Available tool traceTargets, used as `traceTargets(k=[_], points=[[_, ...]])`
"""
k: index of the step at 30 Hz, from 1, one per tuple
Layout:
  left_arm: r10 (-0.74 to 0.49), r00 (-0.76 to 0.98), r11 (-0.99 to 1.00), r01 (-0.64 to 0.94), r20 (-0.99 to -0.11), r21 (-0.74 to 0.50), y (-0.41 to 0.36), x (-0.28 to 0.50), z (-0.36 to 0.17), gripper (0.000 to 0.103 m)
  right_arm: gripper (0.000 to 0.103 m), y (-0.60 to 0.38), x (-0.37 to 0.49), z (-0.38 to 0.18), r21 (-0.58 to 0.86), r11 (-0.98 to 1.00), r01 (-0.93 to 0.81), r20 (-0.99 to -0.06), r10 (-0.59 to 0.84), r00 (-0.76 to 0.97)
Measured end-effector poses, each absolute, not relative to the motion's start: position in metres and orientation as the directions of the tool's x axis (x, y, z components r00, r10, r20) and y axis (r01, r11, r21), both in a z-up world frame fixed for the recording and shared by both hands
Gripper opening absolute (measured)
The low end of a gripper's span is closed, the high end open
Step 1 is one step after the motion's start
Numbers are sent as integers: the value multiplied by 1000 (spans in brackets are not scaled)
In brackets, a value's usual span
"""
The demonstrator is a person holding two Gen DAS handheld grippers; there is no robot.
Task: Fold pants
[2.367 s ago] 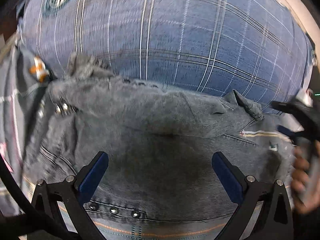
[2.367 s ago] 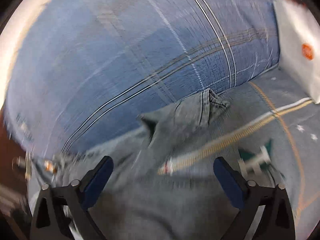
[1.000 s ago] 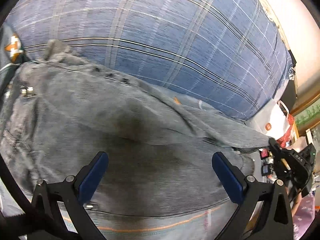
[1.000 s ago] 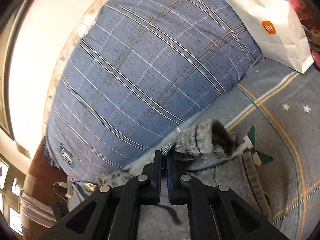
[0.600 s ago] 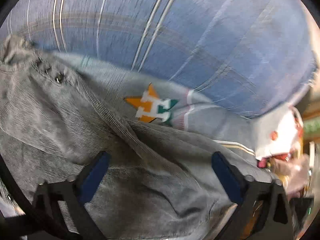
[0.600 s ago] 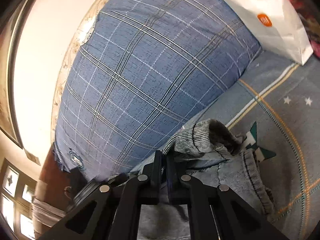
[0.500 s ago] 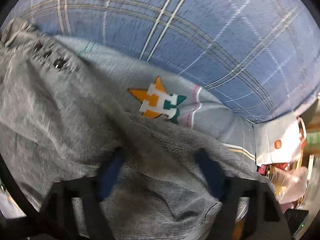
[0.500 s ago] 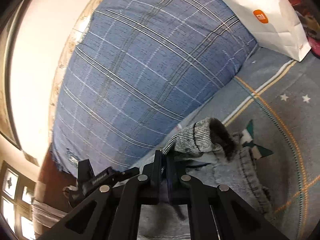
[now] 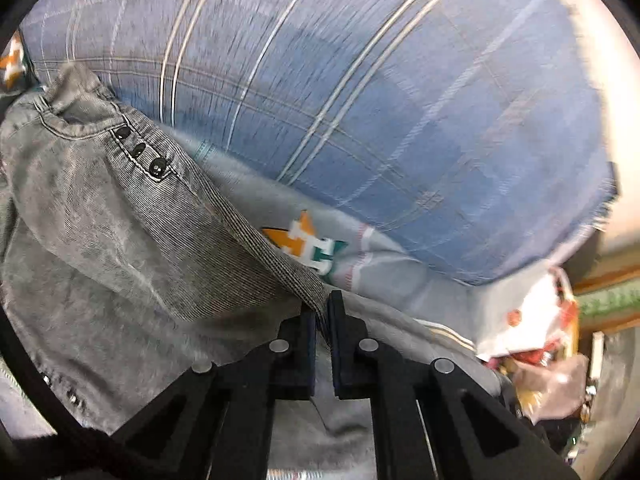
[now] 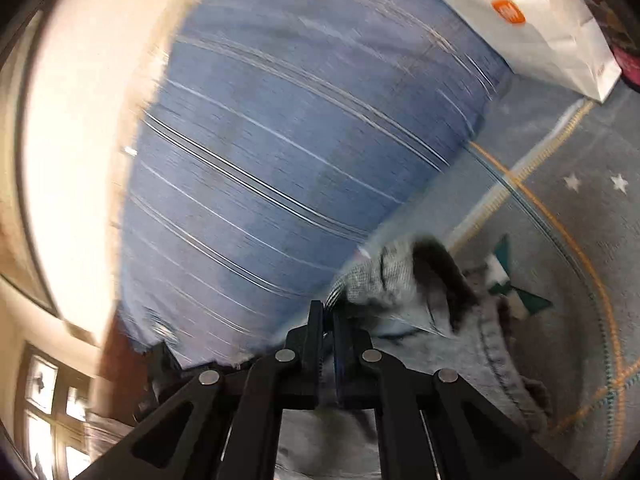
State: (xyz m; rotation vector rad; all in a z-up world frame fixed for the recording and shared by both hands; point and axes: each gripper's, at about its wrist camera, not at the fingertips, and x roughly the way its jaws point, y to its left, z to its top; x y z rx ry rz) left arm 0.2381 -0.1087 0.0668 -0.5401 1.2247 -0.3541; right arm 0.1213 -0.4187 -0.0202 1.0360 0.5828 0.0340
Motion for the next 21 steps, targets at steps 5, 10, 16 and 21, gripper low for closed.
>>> traceTargets(k=[5, 10, 16, 21], points=[[-548, 262, 822, -11, -795, -570, -84, 178, 44, 5, 4, -421, 89, -5, 764, 587, 269, -465, 210, 860], [-534, 118, 842, -17, -837, -539, -77, 145, -13, 5, 4, -401, 59, -30, 768, 567, 297, -511, 264, 818], [-514, 108, 855, -19, -851, -519, -74, 138, -31, 5, 5, -398, 52, -20, 733, 603, 315, -506, 174, 845], [-555, 138, 831, 50, -821, -553, -81, 140, -19, 66, 62, -401, 59, -23, 693, 614, 376, -560, 131, 818]])
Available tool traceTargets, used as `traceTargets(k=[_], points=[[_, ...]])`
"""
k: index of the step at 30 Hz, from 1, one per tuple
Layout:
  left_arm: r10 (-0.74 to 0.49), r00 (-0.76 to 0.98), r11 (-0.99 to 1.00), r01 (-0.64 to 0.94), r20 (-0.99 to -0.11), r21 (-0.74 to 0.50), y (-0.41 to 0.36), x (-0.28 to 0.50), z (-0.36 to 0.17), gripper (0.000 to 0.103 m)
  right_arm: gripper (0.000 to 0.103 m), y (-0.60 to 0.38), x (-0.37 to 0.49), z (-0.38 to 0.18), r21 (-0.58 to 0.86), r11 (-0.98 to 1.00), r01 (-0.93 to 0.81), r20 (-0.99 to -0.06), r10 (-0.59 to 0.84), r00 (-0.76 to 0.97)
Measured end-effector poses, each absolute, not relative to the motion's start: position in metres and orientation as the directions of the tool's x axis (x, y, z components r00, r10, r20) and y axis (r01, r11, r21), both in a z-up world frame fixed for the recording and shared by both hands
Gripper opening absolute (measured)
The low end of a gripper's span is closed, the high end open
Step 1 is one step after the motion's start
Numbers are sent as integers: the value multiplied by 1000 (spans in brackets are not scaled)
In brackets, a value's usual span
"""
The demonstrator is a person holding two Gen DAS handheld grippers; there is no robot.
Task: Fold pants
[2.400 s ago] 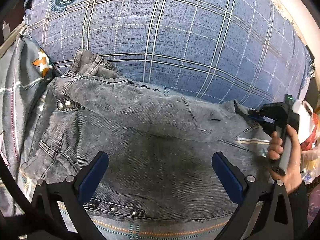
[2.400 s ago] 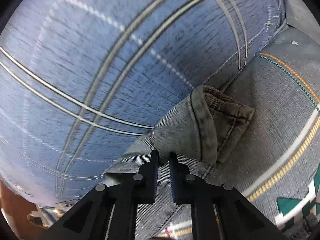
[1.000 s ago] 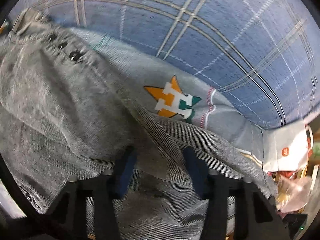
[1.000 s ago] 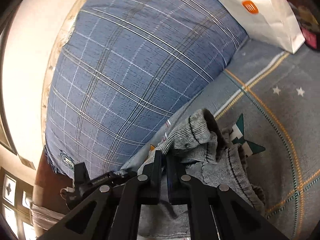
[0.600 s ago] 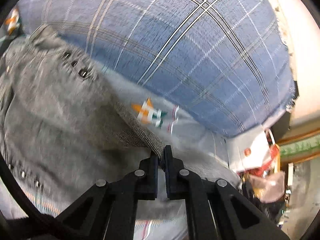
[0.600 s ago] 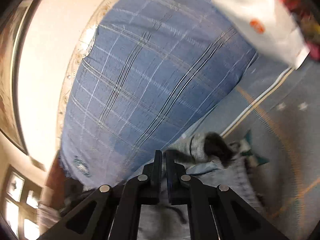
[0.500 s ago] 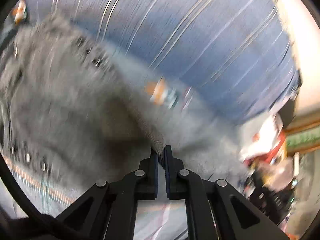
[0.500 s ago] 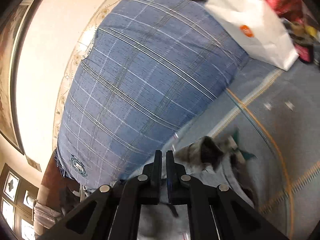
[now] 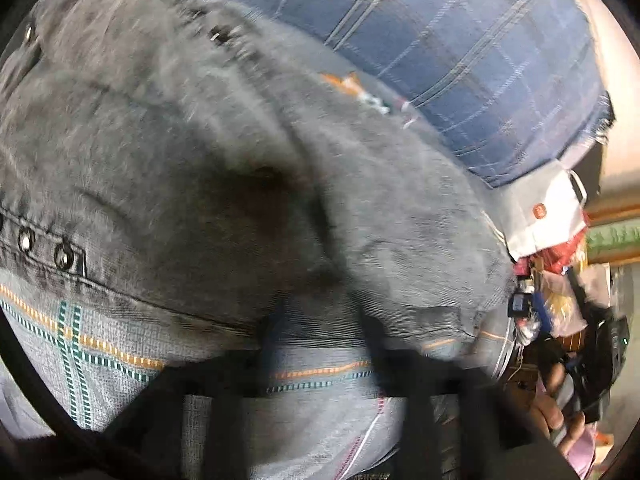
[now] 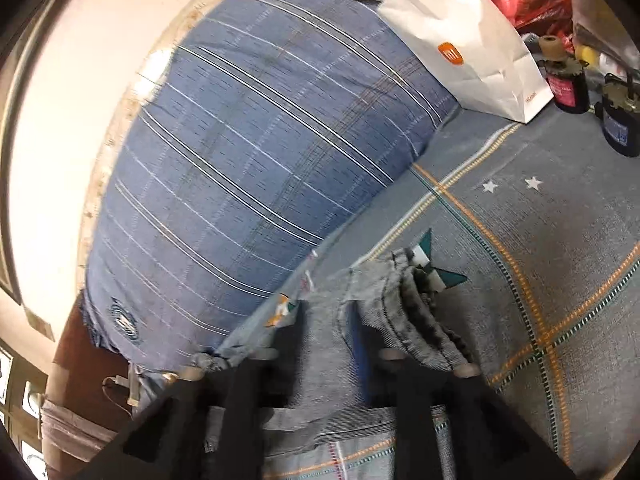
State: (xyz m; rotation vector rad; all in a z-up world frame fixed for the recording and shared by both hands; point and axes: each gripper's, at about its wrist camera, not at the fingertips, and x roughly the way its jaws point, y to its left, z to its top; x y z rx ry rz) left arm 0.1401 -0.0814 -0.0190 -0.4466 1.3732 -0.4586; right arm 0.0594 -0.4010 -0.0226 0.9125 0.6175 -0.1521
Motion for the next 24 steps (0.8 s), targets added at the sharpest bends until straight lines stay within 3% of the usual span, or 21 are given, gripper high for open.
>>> traceTargets(k=[1, 3, 7, 10, 13, 15, 17, 18, 24], points=[[-558, 174, 828, 53, -812, -558, -81, 139, -12, 77, 83, -401, 61, -25, 706, 606, 366, -551, 145, 822], [-541, 202, 840, 74, -817, -538, -86, 141, -4, 77, 84, -400, 63, -24, 714, 614, 336, -532, 165, 831], [-476, 160, 879, 56, -865, -474, -105, 159, -10, 77, 84, -394, 74, -21, 644, 677, 356, -591, 145, 794], [-481, 114, 877, 48, -869, -479, -116, 166, -23, 77, 84, -409, 64, -21, 673, 626, 394, -568, 96, 818], [-479, 112, 877, 31, -870, -479, -124, 166, -31, 75, 80, -420, 59, -22, 638, 624, 452, -621, 70, 781], [-461, 130, 886, 15, -878, -464, -123, 164, -29, 66, 65, -429, 62, -34, 673, 581, 457, -635, 137, 760], [-475, 122, 877, -22, -872, -480, -119, 166, -30, 31, 59, -431, 65, -42, 690, 563, 456, -640, 180, 747], [-499, 112, 862, -42, -860, -505, -115, 168, -33, 23, 57, -431, 68, -46, 702, 553, 448, -638, 208, 742], [-549, 87, 824, -111, -831, -556, -94, 168, -41, 18, 54, -429, 83, -63, 659, 560, 501, -706, 231, 669]])
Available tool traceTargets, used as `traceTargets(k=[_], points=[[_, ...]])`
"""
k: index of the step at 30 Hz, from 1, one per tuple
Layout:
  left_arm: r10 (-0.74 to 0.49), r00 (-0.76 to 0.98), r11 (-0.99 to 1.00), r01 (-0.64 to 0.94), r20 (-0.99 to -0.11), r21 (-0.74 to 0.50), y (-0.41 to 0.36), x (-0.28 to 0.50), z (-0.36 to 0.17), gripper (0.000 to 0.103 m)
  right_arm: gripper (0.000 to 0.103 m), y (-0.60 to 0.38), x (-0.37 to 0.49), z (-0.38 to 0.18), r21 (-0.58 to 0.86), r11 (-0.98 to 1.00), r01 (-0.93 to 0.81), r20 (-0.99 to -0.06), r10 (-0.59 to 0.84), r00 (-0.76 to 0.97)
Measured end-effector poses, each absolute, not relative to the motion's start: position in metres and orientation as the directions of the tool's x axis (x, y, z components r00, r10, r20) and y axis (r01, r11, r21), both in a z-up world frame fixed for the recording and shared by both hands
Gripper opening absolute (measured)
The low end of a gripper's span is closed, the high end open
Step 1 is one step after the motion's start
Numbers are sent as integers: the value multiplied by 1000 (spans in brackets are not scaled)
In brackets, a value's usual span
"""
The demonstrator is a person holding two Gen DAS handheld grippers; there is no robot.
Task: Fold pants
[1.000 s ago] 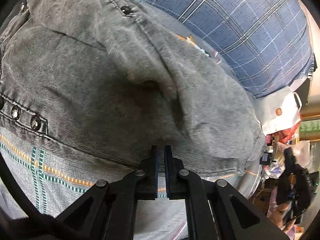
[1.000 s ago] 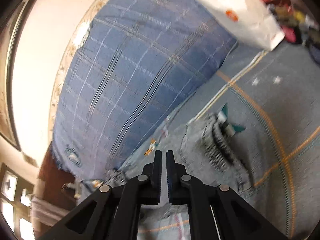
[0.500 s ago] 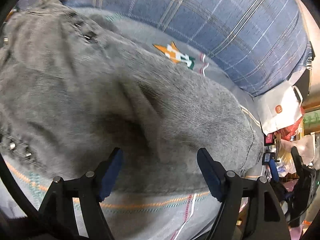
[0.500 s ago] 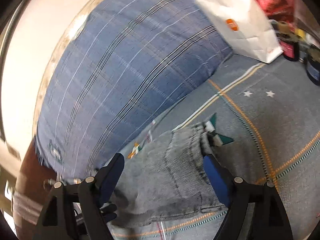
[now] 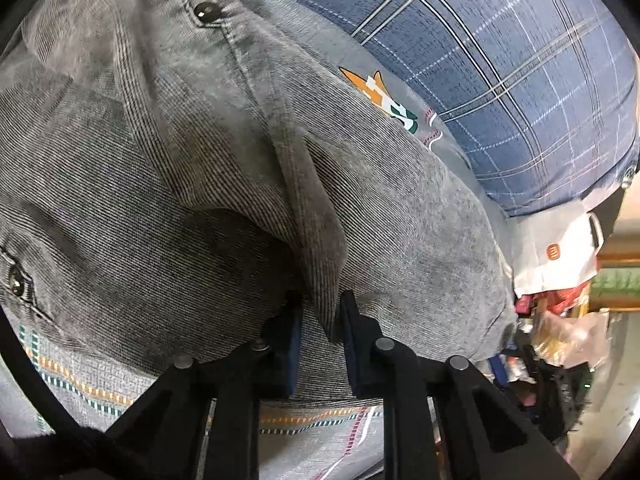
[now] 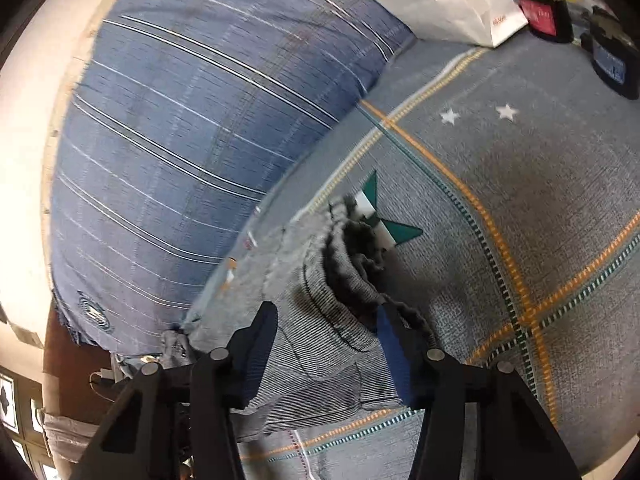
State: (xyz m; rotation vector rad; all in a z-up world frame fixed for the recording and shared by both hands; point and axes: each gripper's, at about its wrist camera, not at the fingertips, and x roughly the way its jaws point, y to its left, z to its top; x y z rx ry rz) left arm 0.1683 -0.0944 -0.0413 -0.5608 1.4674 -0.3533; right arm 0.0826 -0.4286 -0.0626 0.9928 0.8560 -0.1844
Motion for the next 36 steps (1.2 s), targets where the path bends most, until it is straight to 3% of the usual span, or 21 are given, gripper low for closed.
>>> traceTargets(k=[4, 5, 7, 12, 16, 19, 21, 23, 28, 30, 31, 32, 33, 35, 36], points=[[-526, 90, 842, -85, -846, -532, -97, 173, -37, 18, 50, -432, 92, -71, 653, 553, 518, -721, 243, 649], [-505, 92, 857, -65, -858, -512, -101, 174, -35, 12, 31, -430, 96, -73, 644, 568, 512, -729, 254, 635], [-475, 83, 876, -47, -876, -479, -105, 177, -30, 2, 13, -422, 107, -76, 623, 600, 501, -751, 280, 599], [-568, 144, 819, 6, -810, -573, -90, 167, 15, 2, 11, -408, 97, -15, 508, 751, 421, -713, 94, 695], [-550, 165, 835, 74, -819, -546, -76, 140, 25, 3, 11, -404, 68, 0, 523, 756, 392, -691, 107, 715], [-449, 65, 892, 83, -891, -444, -87, 139, -24, 3, 11, -404, 71, -34, 488, 742, 460, -783, 139, 607], [-470, 66, 882, 42, -880, -469, -82, 140, -37, 3, 11, -399, 88, -69, 417, 759, 501, -872, 178, 456], [-483, 93, 876, 67, -871, -478, -82, 141, -26, 3, 11, -401, 90, -71, 414, 753, 511, -875, 175, 452], [-473, 82, 881, 84, -878, -466, -82, 140, -25, 6, 14, -414, 84, -60, 459, 713, 529, -841, 158, 517], [-501, 68, 864, 86, -863, -496, -79, 141, -23, 21, 14, -426, 75, -53, 516, 669, 535, -802, 156, 577], [-512, 68, 858, 90, -856, -506, -78, 141, -20, 36, 14, -432, 69, -45, 522, 658, 543, -784, 119, 609], [-509, 78, 860, 96, -857, -502, -75, 139, -16, 51, 19, -437, 63, -39, 511, 653, 559, -777, 73, 625], [-497, 98, 867, 105, -862, -488, -75, 138, -12, 54, 24, -442, 58, -32, 497, 650, 575, -770, 25, 637], [-476, 167, 877, 152, -863, -455, -67, 134, 5, 55, 57, -442, 52, -23, 506, 650, 567, -749, 4, 663], [-475, 199, 877, 183, -857, -444, -63, 132, 15, 55, 62, -442, 50, -19, 547, 650, 528, -715, 34, 698]])
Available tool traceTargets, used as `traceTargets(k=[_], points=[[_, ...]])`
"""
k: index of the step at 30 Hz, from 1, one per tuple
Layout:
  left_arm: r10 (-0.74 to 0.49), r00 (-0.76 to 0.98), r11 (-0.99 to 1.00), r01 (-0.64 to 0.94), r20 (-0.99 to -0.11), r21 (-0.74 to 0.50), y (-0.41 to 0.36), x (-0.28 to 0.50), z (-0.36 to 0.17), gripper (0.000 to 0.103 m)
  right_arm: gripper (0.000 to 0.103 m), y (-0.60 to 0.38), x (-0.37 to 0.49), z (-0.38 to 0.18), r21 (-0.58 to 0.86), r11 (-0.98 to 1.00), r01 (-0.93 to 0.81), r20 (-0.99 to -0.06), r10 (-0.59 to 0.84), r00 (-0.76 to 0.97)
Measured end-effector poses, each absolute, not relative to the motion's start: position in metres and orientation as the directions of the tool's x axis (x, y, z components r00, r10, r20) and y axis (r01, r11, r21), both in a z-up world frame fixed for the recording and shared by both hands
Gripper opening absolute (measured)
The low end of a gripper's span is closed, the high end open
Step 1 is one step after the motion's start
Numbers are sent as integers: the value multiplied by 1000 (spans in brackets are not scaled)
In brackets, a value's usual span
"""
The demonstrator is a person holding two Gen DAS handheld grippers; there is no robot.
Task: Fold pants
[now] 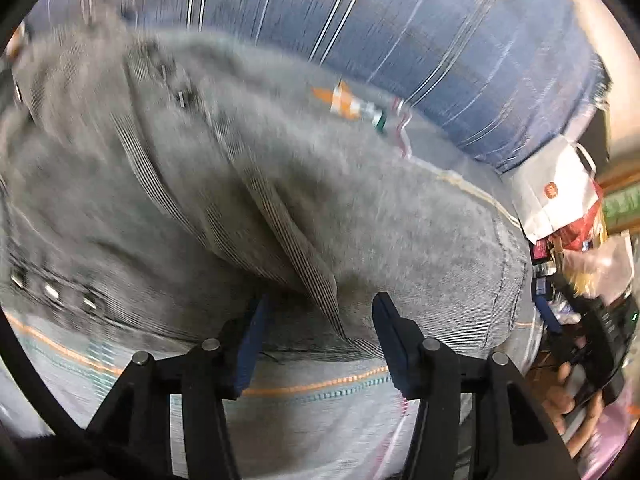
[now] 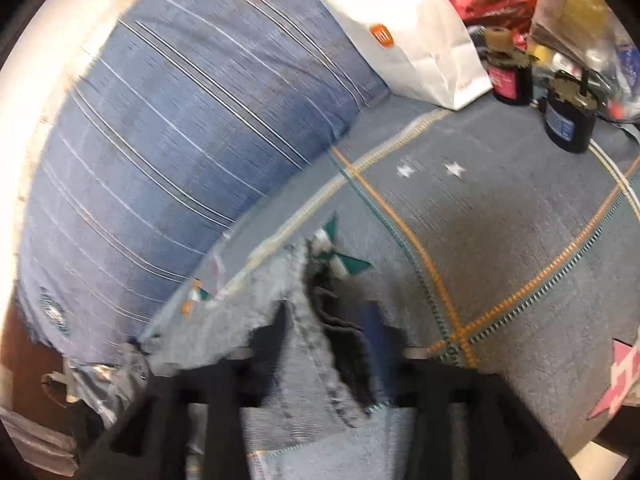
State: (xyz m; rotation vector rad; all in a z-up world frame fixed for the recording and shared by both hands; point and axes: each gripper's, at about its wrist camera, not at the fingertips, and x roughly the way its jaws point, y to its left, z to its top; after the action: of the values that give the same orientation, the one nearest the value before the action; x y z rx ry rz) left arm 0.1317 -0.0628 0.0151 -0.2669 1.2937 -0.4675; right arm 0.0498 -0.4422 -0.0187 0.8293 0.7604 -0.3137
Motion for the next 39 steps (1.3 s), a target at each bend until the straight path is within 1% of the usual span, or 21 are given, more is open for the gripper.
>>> traceTargets(k=[3, 4, 5, 7, 8, 9, 11, 12, 14, 16, 18, 19, 21, 22, 23, 24, 26, 27, 31, 36, 39], points=[[-474, 271, 876, 236, -838, -420, -53, 130, 33, 55, 62, -423, 60, -8, 636, 676, 372, -623, 166, 764], [-471, 296, 878, 251, -831, -408, -49, 131, 39, 56, 62, -416, 66, -6, 631, 693, 349, -623, 183, 761], [-466, 320, 880, 262, -825, -396, -47, 136, 42, 56, 62, -411, 76, -4, 614, 715, 335, -636, 197, 746], [-459, 344, 884, 267, -819, -383, -44, 147, 38, 56, 58, -403, 101, -11, 542, 765, 348, -704, 187, 686], [-460, 350, 884, 266, -816, -384, -42, 148, 36, 56, 51, -402, 116, -21, 474, 788, 394, -766, 148, 626], [-465, 357, 882, 262, -810, -391, -38, 149, 32, 56, 48, -403, 123, -29, 442, 789, 426, -796, 126, 591], [-464, 367, 885, 235, -806, -403, -25, 147, 24, 56, 37, -412, 143, -54, 382, 777, 500, -862, 105, 496], [-446, 363, 895, 201, -818, -399, -24, 150, 18, 56, 36, -413, 149, -59, 360, 783, 507, -876, 97, 472], [-454, 352, 891, 174, -818, -419, -17, 156, 19, 56, 35, -405, 150, -49, 295, 814, 501, -882, 30, 471], [-455, 373, 890, 153, -809, -430, -6, 159, 31, 56, 36, -393, 141, -35, 276, 828, 488, -860, -13, 510], [-428, 411, 901, 121, -805, -417, 10, 164, 45, 58, 38, -378, 129, -13, 359, 838, 410, -784, 32, 620], [-415, 420, 906, 109, -807, -409, 18, 167, 50, 62, 39, -366, 125, -2, 370, 856, 361, -746, 43, 664], [-396, 432, 909, 58, -810, -413, 45, 173, 58, 63, 62, -332, 120, 18, 334, 907, 255, -679, 44, 733], [-392, 439, 907, 40, -809, -419, 53, 176, 59, 63, 78, -321, 117, 22, 331, 916, 224, -656, 53, 753], [-375, 443, 912, 19, -814, -409, 65, 178, 61, 63, 81, -306, 115, 27, 337, 924, 178, -624, 78, 778], [-351, 443, 922, 6, -825, -388, 75, 180, 63, 63, 81, -286, 116, 29, 352, 929, 118, -599, 126, 791], [-329, 446, 927, -19, -833, -376, 90, 184, 60, 63, 81, -252, 125, 27, 383, 922, 53, -598, 204, 775], [-324, 445, 925, -34, -835, -377, 96, 186, 59, 63, 81, -233, 133, 26, 417, 909, 1, -601, 276, 750], [-368, 421, 891, -95, -829, -444, 124, 197, 53, 63, 81, -192, 168, 11, 527, 848, -59, -618, 430, 659], [-385, 399, 873, -136, -832, -468, 152, 207, 44, 63, 81, -143, 218, 0, 567, 823, -43, -679, 496, 541], [-411, 397, 852, -154, -821, -501, 166, 208, 41, 63, 81, -118, 262, -16, 542, 839, -39, -731, 494, 471]])
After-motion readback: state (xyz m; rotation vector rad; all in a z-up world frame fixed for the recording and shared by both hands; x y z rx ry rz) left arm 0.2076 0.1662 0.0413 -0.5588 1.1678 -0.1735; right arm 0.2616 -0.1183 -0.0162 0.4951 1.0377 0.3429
